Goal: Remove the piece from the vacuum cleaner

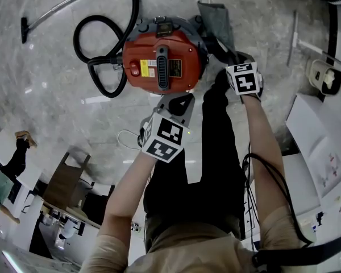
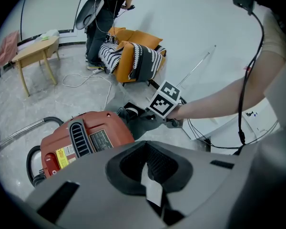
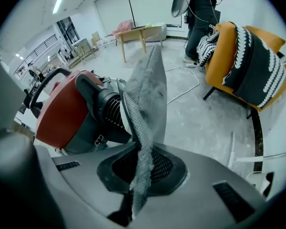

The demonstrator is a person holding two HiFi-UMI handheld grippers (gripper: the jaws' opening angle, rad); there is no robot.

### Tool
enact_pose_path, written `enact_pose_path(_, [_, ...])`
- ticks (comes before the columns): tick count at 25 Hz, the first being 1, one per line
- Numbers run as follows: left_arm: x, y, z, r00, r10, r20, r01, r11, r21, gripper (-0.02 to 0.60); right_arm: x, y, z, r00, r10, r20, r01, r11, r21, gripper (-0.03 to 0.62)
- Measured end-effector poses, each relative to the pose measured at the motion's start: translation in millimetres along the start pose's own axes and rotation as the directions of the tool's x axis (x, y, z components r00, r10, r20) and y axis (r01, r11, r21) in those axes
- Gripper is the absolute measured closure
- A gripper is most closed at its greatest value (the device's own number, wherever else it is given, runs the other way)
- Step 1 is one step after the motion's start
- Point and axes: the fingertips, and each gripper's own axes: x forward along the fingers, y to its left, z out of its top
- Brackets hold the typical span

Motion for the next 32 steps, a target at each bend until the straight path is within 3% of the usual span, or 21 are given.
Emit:
enact_pose_path(6, [0.5,1.4,0.5,1.000,0.010,0.003,-0.010,1.000,-0.015,0.578,0.8,-8.2,4.3,1.000,0.006,-0.004,-0.006,0.999,0.040,0.579])
enact_pose_path(11, [2.9,1.6,0.6,1.000,0.013,0.009,-0.013,1.000,-0.028,0.578,0.2,-7.7,5.2,1.000,0.005,-0.018,-0.005,1.000,-0.001,0.579])
enact_pose_path(19, [5.2,-0.6,2.0,1.000,0.015,0.006,-0.015,1.000,-0.024,0.578,0.3,-11.7,9.4,1.000,0.017,-0.002,-0.017,0.999,0.050,0.579])
enact_pose_path(32, [15.7,-15.9,4.6,1.000,-0.019,0.014,0.019,0.998,-0.052,0.578,-13.1,-50.2,-29.9,0.998,-0.061,-0.034,0.067,0.975,0.212,0.579])
